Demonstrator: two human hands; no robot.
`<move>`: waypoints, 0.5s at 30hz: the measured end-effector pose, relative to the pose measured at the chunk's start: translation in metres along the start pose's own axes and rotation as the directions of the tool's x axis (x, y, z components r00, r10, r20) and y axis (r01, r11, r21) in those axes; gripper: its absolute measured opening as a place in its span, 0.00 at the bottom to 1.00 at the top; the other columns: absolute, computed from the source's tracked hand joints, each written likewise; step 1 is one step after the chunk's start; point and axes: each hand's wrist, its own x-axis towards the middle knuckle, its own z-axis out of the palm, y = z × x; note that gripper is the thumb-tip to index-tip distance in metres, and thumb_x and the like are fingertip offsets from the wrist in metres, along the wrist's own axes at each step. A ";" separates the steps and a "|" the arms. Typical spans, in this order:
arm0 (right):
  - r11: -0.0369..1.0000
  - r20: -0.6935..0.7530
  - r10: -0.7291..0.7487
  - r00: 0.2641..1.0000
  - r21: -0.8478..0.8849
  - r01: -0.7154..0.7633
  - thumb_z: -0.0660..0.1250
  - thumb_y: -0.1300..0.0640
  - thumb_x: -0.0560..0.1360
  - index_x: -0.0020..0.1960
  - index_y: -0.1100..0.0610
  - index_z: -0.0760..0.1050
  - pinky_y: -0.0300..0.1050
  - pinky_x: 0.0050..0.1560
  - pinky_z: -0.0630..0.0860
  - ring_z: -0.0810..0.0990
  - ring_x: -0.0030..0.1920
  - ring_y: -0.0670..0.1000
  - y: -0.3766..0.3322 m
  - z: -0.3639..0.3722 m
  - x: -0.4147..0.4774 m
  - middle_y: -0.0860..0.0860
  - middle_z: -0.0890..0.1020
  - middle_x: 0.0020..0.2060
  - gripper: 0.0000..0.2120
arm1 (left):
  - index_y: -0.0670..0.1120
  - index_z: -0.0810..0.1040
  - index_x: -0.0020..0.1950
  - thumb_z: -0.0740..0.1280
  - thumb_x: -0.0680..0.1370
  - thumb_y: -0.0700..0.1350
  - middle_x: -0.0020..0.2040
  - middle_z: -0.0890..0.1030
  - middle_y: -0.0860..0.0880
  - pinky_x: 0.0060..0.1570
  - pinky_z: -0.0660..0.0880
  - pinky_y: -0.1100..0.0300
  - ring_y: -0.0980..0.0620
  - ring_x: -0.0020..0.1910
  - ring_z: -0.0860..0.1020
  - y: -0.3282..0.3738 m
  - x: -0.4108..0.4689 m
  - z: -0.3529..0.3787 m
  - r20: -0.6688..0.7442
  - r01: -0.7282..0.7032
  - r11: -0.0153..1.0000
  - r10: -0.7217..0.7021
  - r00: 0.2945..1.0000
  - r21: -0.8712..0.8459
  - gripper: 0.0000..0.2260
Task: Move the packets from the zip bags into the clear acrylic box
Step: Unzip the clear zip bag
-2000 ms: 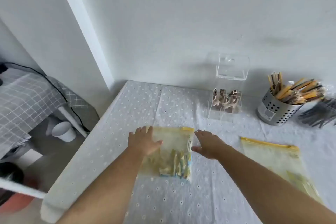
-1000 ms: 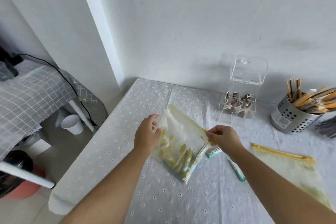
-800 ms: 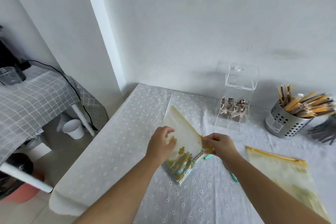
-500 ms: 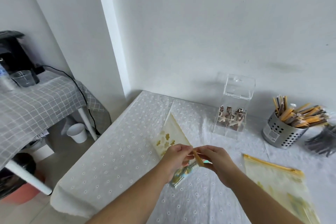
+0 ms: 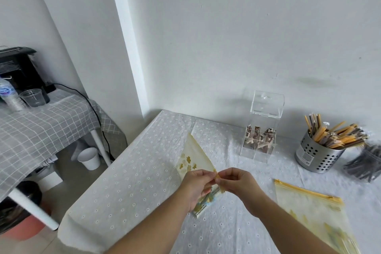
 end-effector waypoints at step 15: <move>0.972 -0.158 0.125 0.979 0.218 -0.088 0.62 0.70 0.76 0.42 0.69 0.75 0.37 0.32 0.78 0.80 0.34 0.52 -0.009 0.007 0.007 0.61 0.80 0.36 0.05 | 0.43 0.75 0.39 0.63 0.78 0.36 0.39 0.81 0.46 0.46 0.76 0.61 0.52 0.40 0.80 0.011 0.006 0.001 0.035 -0.042 0.999 0.041 0.999 0.032 0.08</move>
